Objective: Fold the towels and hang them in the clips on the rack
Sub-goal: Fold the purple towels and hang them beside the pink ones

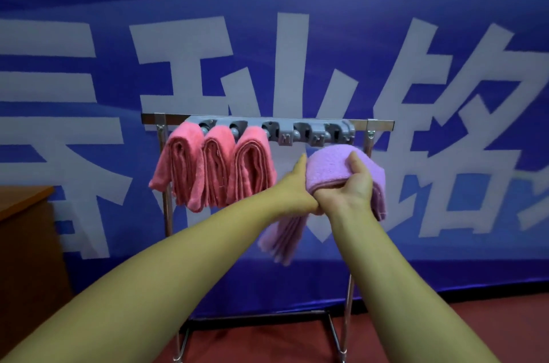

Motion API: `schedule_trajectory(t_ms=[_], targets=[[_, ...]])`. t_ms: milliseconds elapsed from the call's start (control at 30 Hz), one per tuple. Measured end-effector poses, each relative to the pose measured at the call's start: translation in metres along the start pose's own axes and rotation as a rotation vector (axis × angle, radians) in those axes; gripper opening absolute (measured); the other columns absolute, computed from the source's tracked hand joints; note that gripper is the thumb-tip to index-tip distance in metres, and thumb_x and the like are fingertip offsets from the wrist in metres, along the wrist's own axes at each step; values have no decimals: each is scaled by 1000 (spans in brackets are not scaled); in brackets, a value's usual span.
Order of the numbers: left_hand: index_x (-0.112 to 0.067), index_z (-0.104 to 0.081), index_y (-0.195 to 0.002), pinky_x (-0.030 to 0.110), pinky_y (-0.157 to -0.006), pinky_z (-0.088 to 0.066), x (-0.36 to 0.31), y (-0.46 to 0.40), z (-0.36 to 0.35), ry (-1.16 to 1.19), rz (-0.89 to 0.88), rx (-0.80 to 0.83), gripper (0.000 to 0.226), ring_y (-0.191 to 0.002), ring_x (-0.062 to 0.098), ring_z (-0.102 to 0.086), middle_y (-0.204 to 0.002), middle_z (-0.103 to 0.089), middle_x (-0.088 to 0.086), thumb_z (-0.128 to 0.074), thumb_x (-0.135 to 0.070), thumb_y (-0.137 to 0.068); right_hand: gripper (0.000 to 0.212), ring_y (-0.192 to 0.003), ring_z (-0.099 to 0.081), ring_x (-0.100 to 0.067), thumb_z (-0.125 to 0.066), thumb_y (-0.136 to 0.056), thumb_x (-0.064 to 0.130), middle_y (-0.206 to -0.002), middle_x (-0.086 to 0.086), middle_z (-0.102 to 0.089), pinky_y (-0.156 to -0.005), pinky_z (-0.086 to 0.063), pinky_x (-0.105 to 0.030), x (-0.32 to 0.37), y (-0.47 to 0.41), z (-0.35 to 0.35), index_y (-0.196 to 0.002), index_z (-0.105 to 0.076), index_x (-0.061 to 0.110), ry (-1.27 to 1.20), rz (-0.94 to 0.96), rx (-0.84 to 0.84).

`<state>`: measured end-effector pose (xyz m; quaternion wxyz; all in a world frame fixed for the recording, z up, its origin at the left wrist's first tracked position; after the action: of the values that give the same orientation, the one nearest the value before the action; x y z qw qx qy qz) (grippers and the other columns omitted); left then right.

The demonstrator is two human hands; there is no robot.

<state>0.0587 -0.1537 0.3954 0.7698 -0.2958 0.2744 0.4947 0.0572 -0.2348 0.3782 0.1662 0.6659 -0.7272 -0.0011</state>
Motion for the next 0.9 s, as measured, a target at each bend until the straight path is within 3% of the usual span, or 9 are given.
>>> schedule_trajectory(t_ms=[67,200,300,367,467,567,667,800,900], targets=[[-19,0,-151,25,-99,-35,-6,-12,7,-66,-46,-133,101,-133,23,-40,-150,-35,7,-70,-19,-77,61,-118,-50,-35,-70,-77,27,-128,-13,-52,-106,-34,-54,4,-7,-10,-130,-44,9,-40,15,6],[-21,-34,-136,44,-95,-46,-3,-24,25,2,-29,-376,61,-113,31,-55,-128,-56,9,-46,-33,-78,71,-116,-49,-40,-71,-73,37,-127,-19,-49,-103,-36,-56,-5,-14,-26,-134,-41,15,-109,-109,20],[-13,-44,-126,44,-92,-45,-2,-34,39,-74,-6,-437,41,-109,34,-56,-120,-60,14,-45,-17,-85,75,-124,-41,-43,-65,-79,41,-137,-24,-39,-106,-31,-56,-15,-20,-29,-140,-33,13,-241,-216,33],[-10,-46,-127,40,-92,-45,-3,-41,53,-134,1,-484,45,-112,35,-55,-123,-59,17,-46,-5,-83,73,-126,-37,-44,-59,-84,41,-142,-26,-32,-104,-33,-52,-20,-21,-27,-144,-27,12,-343,-254,8],[-4,-51,-120,39,-87,-45,-8,-51,73,-237,-33,-535,42,-109,36,-55,-119,-59,20,-45,3,-79,44,-97,-51,-41,-46,-95,34,-110,-30,-49,-75,-44,-47,-21,-25,-31,-128,-35,6,-433,-266,26],[-2,-53,-112,34,-76,-42,-4,-62,93,-284,-4,-563,35,-101,35,-56,-113,-61,20,-43,5,-79,26,-85,-52,-39,-42,-96,22,-93,-23,-52,-80,-47,-43,-23,-35,-40,-108,-44,0,-429,-303,58],[-3,-52,-113,34,-75,-40,-1,-72,105,-294,40,-567,32,-99,35,-56,-111,-62,19,-44,3,-83,14,-73,-46,-31,-38,-96,15,-81,-18,-45,-68,-41,-37,-23,-45,-53,-87,-42,4,-437,-314,74],[-3,-50,-114,32,-72,-37,1,-84,109,-233,105,-589,30,-92,31,-52,-113,-60,19,-41,0,-86,31,-112,-50,-38,-33,-97,18,-105,-24,-54,-91,-42,-42,-29,-61,-64,-114,-48,-4,-337,-379,176],[-4,-47,-120,32,-74,-36,11,-91,108,-276,167,-552,32,-102,33,-54,-118,-59,18,-45,-3,-88,40,-119,-45,-38,-31,-95,18,-126,-22,-50,-102,-37,-41,-34,-74,-65,-126,-46,-2,-328,-402,192]])
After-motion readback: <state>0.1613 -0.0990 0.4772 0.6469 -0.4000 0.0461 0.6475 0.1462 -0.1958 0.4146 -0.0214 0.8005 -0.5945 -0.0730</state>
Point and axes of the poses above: each hand's wrist, its own y-axis away from the middle knuckle, its own z-axis out of the back of the hand, x = y × z, the point moved 7 cm from there along -y, towards the middle knuckle
